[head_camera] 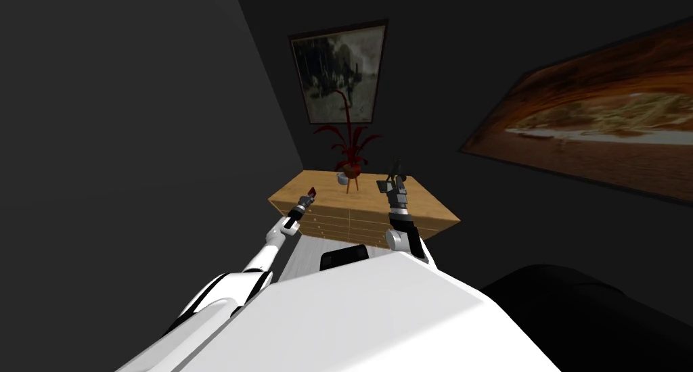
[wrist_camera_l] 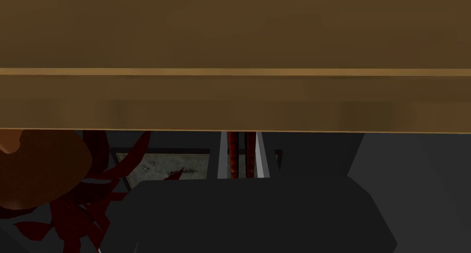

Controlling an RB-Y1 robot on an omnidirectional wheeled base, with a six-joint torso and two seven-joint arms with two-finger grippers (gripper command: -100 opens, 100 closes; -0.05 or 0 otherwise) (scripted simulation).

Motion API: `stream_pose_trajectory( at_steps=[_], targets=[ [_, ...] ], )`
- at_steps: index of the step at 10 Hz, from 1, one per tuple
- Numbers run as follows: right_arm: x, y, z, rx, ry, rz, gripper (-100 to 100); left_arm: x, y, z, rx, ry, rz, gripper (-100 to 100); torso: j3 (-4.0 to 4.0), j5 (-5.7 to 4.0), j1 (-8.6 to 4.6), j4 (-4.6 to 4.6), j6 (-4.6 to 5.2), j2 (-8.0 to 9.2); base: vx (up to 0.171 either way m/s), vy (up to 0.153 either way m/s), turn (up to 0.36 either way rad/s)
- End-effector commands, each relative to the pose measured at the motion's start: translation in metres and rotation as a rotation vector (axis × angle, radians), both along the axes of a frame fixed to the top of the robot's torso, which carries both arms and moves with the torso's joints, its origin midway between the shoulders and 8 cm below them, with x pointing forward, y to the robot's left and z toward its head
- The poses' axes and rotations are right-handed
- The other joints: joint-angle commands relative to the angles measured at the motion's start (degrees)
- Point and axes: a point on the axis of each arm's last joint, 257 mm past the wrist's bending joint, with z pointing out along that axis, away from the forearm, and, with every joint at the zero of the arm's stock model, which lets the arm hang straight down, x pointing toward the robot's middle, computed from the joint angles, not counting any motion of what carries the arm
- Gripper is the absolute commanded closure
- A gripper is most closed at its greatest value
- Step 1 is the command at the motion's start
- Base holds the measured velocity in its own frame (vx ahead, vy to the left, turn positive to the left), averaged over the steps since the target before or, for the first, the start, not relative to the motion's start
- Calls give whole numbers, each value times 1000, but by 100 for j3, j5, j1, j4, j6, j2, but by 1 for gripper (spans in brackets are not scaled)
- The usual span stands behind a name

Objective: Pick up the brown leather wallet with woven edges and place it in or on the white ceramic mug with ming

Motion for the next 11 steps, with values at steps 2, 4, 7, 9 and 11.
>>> stream_pose_trajectory(
  at_steps=[2, 4, 7, 9, 11],
  targets=[
    [0, 0, 0, 0, 0, 0, 0, -4, -37, -4, -1, 1, -64, 100, -4, 2, 5, -2, 3, -6, 38, 16, 275],
    [0, 0, 0, 0, 0, 0, 0, -8, -67, -5, -2, 1, -115, 100, -5, 1, 2, -2, 3, -8, 40, 21, 269],
    [0, 0, 0, 0, 0, 0, 0, 4, -49, 7, 30, -4, -85, 100, -3, 0, -2, -2, 5, -3, -11, -8, -13],
    [0, 0, 0, 0, 0, 0, 0, 14, -41, 14, 58, -8, -69, 100, 10, -8, -21, 4, 6, 19, -63, -34, -50],
    [0, 0, 0, 0, 0, 0, 0, 25, -31, 23, 91, -14, -52, 100, 13, -14, -30, 6, 1, 23, -56, -45, -26]
  ],
)
